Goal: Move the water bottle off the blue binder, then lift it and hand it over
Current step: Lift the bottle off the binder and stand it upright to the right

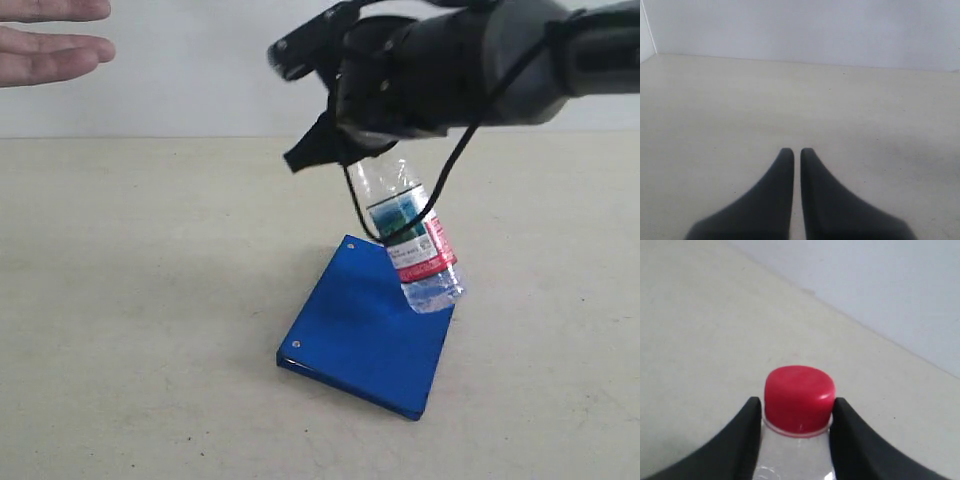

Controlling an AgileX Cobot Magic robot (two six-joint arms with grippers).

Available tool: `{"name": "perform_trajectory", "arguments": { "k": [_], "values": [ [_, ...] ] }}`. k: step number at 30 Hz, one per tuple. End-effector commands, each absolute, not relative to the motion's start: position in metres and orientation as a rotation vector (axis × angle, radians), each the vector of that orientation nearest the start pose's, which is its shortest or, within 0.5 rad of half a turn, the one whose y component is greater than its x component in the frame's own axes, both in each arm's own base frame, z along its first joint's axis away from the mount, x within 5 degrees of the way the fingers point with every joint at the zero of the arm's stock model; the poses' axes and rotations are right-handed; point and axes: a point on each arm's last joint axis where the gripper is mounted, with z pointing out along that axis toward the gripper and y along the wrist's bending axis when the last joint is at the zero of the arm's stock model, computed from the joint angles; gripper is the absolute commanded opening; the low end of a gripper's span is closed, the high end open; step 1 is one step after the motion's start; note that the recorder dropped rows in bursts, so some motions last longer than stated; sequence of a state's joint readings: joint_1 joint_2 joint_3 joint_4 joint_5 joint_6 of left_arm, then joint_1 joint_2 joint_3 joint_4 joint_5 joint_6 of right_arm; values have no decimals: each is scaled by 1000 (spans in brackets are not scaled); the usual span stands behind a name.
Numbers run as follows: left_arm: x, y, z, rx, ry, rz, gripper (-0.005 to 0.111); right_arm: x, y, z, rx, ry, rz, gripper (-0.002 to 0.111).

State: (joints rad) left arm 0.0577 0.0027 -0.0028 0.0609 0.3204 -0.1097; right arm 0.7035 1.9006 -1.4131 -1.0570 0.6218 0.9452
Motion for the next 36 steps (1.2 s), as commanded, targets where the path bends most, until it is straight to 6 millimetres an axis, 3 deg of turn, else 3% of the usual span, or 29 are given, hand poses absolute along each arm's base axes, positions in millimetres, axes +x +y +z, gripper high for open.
{"name": "perform_trajectory", "arguments": {
  "k": [1, 5, 9, 14, 16, 19, 20, 24, 27, 31, 36],
  "values": [
    [54, 4, 185, -108, 1790, 14, 4, 373, 205, 275, -377, 2059, -228, 0],
    [54, 4, 185, -108, 1790, 14, 4, 384, 180, 283, -308, 2032, -272, 0],
    [54, 4, 185, -108, 1790, 14, 4, 394, 160, 288, -159, 2025, -192, 0],
    [54, 4, 185, -108, 1790, 14, 4, 392, 147, 267, -171, 2077, -207, 0],
    [54, 4, 185, -108, 1790, 14, 4, 393, 145, 267, -194, 2078, -220, 8],
    [54, 4, 185, -108, 1790, 14, 4, 393, 147, 267, -244, 2069, -217, 40],
    [54, 4, 185, -108, 1790, 14, 4, 394, 148, 267, -251, 2068, -202, 46],
    [54, 4, 185, -108, 1790, 14, 4, 393, 147, 270, -232, 2068, -211, 46],
    [54, 4, 185, -108, 1790, 14, 4, 386, 141, 288, -214, 2028, -238, 46],
    [54, 4, 185, -108, 1790, 14, 4, 370, 131, 328, -212, 1937, -260, 46],
    [54, 4, 185, -108, 1790, 14, 4, 332, 112, 387, -94, 1851, -172, 46]
  ]
}}
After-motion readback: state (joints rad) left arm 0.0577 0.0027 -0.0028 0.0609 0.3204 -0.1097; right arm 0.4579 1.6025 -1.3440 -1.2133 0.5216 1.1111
